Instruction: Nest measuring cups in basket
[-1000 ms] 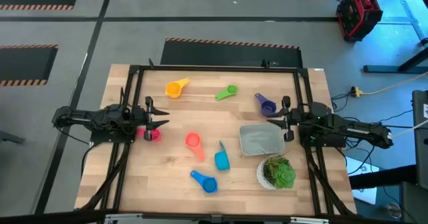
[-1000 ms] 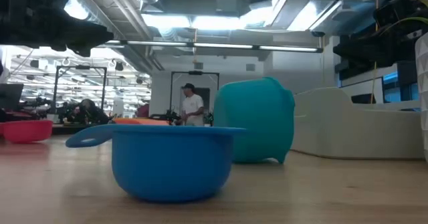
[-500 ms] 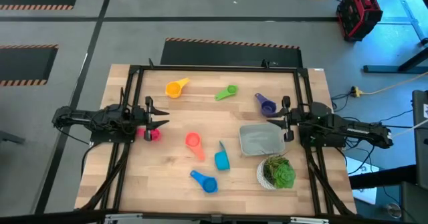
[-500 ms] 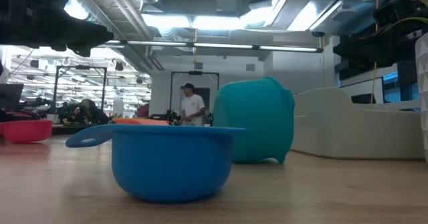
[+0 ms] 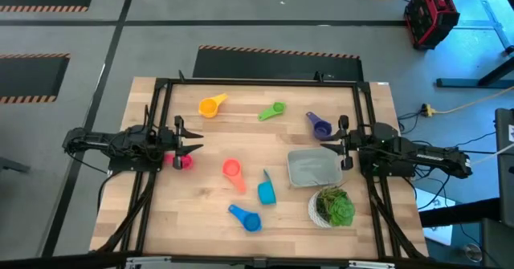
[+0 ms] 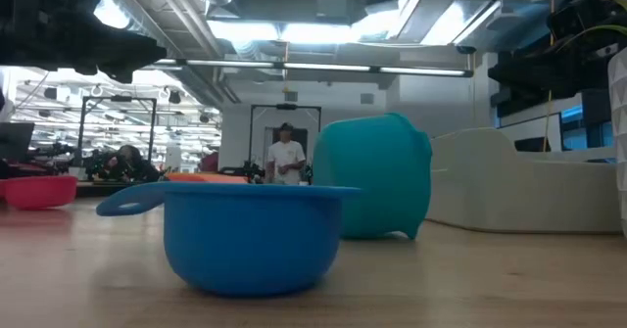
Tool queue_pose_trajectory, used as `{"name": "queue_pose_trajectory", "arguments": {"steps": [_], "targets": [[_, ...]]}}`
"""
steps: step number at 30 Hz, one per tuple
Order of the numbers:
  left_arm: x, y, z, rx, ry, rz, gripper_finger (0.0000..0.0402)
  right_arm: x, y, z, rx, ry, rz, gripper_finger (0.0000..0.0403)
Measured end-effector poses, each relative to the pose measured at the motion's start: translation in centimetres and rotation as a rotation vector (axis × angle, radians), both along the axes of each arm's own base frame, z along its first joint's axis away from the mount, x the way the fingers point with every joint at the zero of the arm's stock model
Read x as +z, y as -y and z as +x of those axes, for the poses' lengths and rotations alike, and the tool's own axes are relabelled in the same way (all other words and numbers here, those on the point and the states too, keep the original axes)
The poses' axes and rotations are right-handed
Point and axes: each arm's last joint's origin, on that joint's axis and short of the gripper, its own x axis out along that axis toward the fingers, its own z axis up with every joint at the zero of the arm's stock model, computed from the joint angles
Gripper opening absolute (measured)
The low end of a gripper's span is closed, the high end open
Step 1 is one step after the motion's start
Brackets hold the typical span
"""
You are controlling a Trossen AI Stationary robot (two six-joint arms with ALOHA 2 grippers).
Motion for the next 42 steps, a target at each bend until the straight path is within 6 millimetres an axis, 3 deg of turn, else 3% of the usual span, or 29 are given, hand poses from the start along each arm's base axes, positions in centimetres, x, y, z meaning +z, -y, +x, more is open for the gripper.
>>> {"name": "queue_pose_trajectory", "arguments": {"steps": [15,28,33,42], "targets": [[0.0,0.0,0.0,0.000,0.000,0.000,0.0133,0.1,0.0,0.0,-0.002,0.006,0.105,0.0080],[0.0,0.0,0.0,0.000,0.000,0.000,0.0133,0.2,0.0,0.0,-0.002,0.017,0.126,0.0214],[0.0,0.0,0.0,0.000,0.000,0.000,0.0133,1.3,0.0,-0.1,0.004,0.101,0.109,0.0224],[0.0,0.0,0.0,0.000,0.000,0.000,0.0133,6.0,-0.1,-0.7,0.006,0.198,0.044,0.0225]]}}
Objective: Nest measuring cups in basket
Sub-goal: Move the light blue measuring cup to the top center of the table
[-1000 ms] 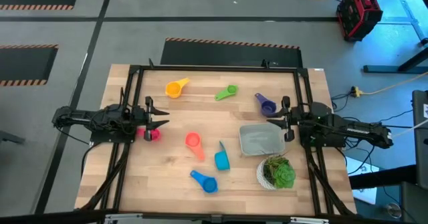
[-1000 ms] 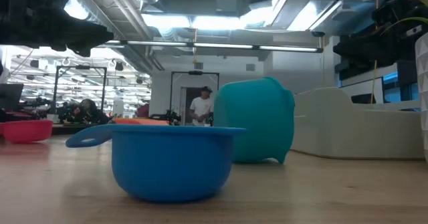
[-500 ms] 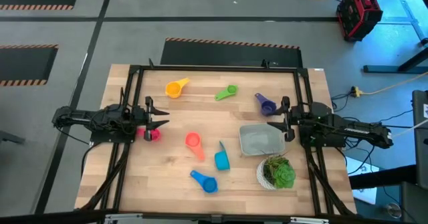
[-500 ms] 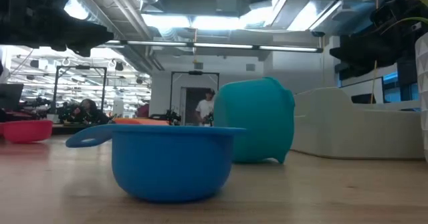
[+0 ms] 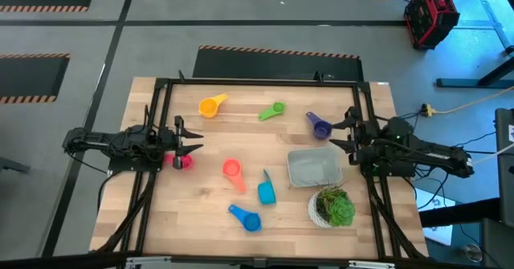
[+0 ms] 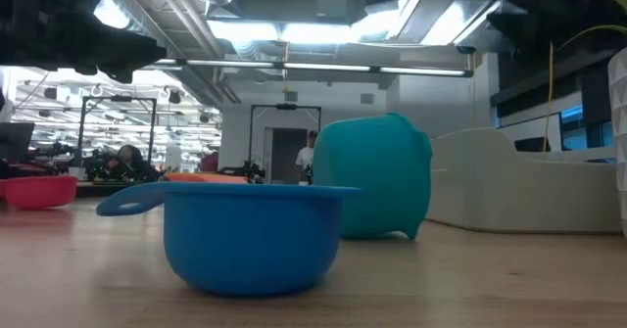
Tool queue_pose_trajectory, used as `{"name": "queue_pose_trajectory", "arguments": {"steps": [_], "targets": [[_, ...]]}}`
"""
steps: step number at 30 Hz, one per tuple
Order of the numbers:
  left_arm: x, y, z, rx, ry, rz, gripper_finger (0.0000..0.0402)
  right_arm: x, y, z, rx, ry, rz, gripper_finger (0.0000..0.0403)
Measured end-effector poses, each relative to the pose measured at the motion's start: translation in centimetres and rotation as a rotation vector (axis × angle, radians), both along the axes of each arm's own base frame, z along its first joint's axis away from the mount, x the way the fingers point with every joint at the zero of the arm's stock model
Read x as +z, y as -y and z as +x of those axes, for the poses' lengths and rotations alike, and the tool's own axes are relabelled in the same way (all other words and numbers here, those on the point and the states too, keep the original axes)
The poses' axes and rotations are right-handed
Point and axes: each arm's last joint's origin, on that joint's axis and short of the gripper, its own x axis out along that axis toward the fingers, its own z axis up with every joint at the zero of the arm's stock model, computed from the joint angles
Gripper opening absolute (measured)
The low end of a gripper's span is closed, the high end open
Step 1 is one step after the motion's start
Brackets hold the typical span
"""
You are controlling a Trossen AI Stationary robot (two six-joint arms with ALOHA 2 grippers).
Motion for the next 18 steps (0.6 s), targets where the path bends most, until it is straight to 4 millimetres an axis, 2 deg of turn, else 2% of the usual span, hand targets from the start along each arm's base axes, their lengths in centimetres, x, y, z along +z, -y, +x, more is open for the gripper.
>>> {"name": "queue_pose_trajectory", "arguments": {"steps": [8,13,18], "targets": [[0.0,0.0,0.0,0.000,0.000,0.000,0.0133,3.8,0.4,1.8,-0.010,-0.078,-0.052,0.0225],[0.0,0.0,0.0,0.000,0.000,0.000,0.0133,5.9,0.9,4.4,-0.007,-0.164,-0.056,0.0225],[0.0,0.0,0.0,0.000,0.000,0.000,0.0133,7.7,1.3,7.6,0.073,-0.226,-0.075,0.0225]]}}
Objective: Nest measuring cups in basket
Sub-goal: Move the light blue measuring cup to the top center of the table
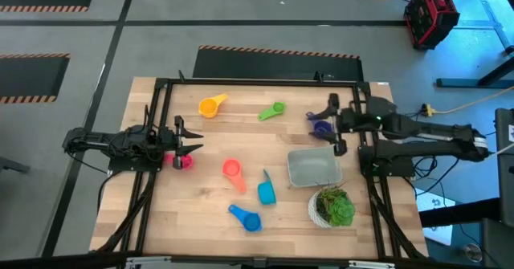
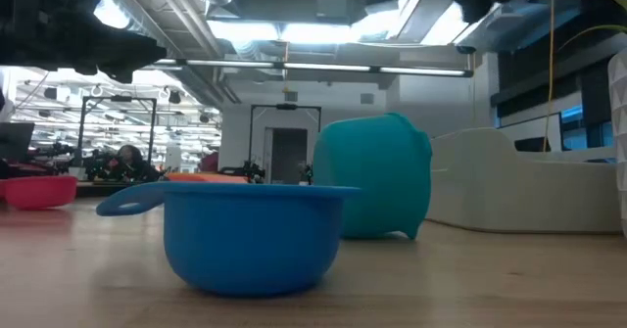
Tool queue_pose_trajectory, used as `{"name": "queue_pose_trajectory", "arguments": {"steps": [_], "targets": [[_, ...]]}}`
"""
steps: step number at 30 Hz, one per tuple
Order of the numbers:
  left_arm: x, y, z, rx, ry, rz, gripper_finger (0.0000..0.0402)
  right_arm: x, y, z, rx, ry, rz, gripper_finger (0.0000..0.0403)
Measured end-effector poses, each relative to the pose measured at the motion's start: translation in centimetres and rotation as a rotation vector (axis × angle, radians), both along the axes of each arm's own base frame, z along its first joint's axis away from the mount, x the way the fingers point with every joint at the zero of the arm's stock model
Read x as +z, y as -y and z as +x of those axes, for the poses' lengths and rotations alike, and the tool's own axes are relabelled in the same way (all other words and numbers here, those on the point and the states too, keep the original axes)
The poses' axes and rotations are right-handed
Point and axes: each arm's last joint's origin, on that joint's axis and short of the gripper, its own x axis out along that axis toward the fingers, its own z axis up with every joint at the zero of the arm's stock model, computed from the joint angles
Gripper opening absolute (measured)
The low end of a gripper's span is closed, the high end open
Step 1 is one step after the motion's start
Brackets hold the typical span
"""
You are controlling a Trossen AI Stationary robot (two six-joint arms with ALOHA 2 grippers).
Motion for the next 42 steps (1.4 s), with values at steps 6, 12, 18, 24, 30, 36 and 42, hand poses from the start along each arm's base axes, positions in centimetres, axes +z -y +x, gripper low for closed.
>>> {"name": "queue_pose_trajectory", "arguments": {"steps": [6,12,18,24,30,36,42], "targets": [[0.0,0.0,0.0,0.000,0.000,0.000,0.0133,0.7,0.4,4.5,0.075,-0.100,-0.052,0.0225],[0.0,0.0,0.0,0.000,0.000,0.000,0.0133,-0.1,-0.6,8.7,0.167,-0.194,-0.136,0.0225],[0.0,0.0,0.0,0.000,0.000,0.000,0.0133,-1.5,-2.6,12.1,0.260,-0.268,-0.170,0.0225],[0.0,0.0,0.0,0.000,0.000,0.000,0.0133,-3.6,-4.2,14.2,0.323,-0.341,-0.180,0.0225],[0.0,0.0,0.0,0.000,0.000,0.000,0.0133,-5.8,-5.2,14.9,0.385,-0.421,-0.242,0.0225],[0.0,0.0,0.0,0.000,0.000,0.000,0.0133,-7.7,-6.2,15.2,0.422,-0.502,-0.378,0.0225],[0.0,0.0,0.0,0.000,0.000,0.000,0.0133,-9.7,-7.4,15.7,0.495,-0.526,-0.514,0.0225]]}}
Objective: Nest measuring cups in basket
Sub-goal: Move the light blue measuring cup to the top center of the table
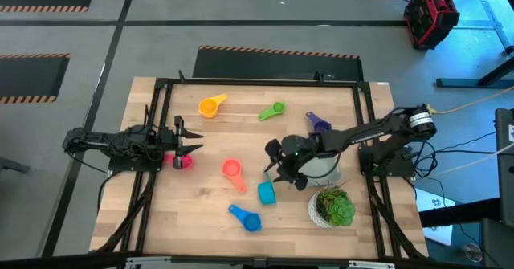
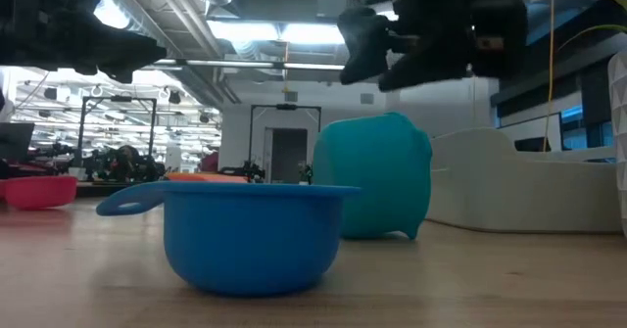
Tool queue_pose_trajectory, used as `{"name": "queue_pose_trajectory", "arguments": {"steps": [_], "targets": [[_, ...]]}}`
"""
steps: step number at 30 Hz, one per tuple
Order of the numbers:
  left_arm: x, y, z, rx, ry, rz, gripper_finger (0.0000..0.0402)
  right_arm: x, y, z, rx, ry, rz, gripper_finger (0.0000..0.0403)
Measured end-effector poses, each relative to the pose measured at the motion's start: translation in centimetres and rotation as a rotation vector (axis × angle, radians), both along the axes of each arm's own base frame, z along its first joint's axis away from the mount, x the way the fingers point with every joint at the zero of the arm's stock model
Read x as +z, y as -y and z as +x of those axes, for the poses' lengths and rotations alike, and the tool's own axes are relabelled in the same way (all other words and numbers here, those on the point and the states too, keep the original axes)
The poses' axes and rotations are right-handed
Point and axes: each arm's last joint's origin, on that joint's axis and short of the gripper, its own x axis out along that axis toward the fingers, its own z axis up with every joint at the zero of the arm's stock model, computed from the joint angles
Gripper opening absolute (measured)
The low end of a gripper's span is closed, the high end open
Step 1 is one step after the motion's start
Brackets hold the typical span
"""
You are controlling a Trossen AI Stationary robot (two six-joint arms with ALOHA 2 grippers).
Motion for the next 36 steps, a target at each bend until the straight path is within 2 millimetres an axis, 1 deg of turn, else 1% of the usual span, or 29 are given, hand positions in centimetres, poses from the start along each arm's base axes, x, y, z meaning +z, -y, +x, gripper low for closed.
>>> {"name": "queue_pose_trajectory", "arguments": {"steps": [5,13,19,23,31,36], "targets": [[0.0,0.0,0.0,0.000,0.000,0.000,0.0133,-1.1,-0.7,0.3,0.053,-0.014,-0.042,0.0225],[0.0,0.0,0.0,0.000,0.000,0.000,0.0133,-2.4,-0.9,0.6,0.008,-0.047,-0.108,0.0225],[0.0,0.0,0.0,0.000,0.000,0.000,0.0133,-3.7,-1.4,0.8,0.055,-0.075,-0.148,0.0225],[0.0,0.0,0.0,0.000,0.000,0.000,0.0133,-3.9,-2.0,1.0,0.071,-0.054,-0.148,0.0225],[0.0,0.0,0.0,0.000,0.000,0.000,0.0133,-3.8,-2.0,1.2,0.053,-0.023,-0.162,0.0223],[0.0,0.0,0.0,0.000,0.000,0.000,0.0133,-3.8,-2.0,1.2,0.054,-0.023,-0.162,0.0198]]}}
